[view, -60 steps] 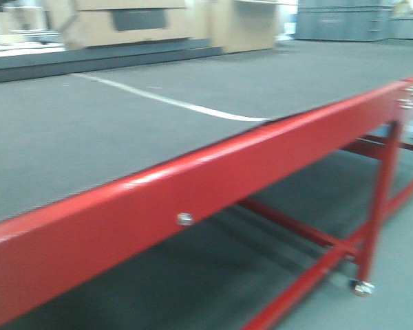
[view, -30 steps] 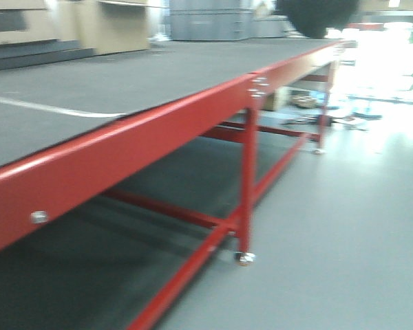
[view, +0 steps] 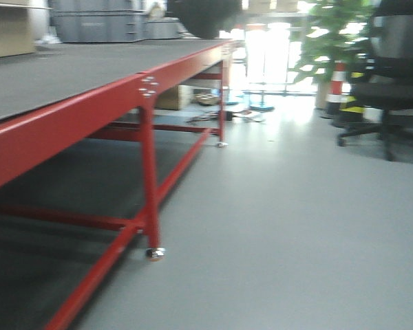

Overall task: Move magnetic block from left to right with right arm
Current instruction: 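Drive the base across the room carrying the cube in the right gripper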

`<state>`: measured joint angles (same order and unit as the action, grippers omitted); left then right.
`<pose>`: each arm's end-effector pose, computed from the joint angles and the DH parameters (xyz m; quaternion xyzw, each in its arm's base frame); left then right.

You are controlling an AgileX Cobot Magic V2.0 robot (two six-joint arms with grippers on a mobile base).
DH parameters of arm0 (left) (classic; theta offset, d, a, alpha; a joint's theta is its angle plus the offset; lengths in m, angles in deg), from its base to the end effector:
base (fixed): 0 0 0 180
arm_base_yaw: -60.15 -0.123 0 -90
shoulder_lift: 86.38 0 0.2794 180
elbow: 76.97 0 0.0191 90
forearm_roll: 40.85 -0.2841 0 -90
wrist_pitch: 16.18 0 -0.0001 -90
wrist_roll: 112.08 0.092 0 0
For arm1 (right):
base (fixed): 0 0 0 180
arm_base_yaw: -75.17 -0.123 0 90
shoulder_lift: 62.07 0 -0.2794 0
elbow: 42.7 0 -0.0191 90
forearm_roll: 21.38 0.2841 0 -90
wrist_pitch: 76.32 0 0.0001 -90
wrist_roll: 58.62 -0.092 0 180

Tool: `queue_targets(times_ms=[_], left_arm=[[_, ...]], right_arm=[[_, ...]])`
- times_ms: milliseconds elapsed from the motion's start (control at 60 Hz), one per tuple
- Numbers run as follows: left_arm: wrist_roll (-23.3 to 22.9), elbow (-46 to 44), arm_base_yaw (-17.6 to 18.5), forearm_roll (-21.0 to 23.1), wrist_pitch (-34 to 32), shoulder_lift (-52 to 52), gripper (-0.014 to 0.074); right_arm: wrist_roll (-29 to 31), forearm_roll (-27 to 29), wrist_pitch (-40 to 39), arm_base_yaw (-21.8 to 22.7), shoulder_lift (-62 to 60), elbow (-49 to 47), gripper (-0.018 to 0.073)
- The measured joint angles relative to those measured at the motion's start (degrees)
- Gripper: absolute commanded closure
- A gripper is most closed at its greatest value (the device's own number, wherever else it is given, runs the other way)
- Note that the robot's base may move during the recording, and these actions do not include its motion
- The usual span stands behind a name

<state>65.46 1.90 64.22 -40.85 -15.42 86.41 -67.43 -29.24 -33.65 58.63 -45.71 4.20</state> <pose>0.0966 -0.0069 0.2015 0.0097 0.6873 -0.0414 0.7252 0.0649 0.0104 0.3218 -0.0659 0.7938 0.0661 0.6010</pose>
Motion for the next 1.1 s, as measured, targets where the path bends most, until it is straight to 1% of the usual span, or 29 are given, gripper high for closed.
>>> queue_targets(times_ms=[1034, 1101], left_arm=[[0.0, 0.0, 0.0, 0.0, 0.0, 0.0, 0.0713], [0.0, 0.0, 0.66, 0.0, 0.0, 0.0, 0.0713]], right_arm=[[0.0, 0.0, 0.0, 0.0, -0.09, 0.0, 0.0398], [0.0, 0.0, 0.0, 0.0, -0.09, 0.0, 0.0398]])
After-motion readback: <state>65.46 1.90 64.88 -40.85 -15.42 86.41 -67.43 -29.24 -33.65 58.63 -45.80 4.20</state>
